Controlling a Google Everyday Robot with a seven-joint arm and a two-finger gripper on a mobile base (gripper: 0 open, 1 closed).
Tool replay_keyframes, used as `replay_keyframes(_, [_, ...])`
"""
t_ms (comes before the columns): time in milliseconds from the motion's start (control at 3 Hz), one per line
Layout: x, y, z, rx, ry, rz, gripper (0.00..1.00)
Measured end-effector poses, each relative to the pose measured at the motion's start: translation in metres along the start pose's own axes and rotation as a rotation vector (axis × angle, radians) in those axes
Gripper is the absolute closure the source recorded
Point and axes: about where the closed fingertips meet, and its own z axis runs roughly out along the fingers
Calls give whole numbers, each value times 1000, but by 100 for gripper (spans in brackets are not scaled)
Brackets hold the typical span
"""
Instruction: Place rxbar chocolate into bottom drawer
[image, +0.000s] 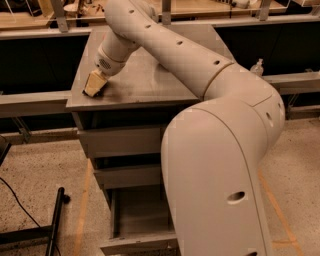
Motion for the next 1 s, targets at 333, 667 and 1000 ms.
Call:
replay_keyframes(333, [5,10,-31,28,-28,-51,100])
replay_keyframes(667, [14,35,-96,114,-81,-114,100])
replay_keyframes(1000, [41,64,-156,228,-47,-117,100])
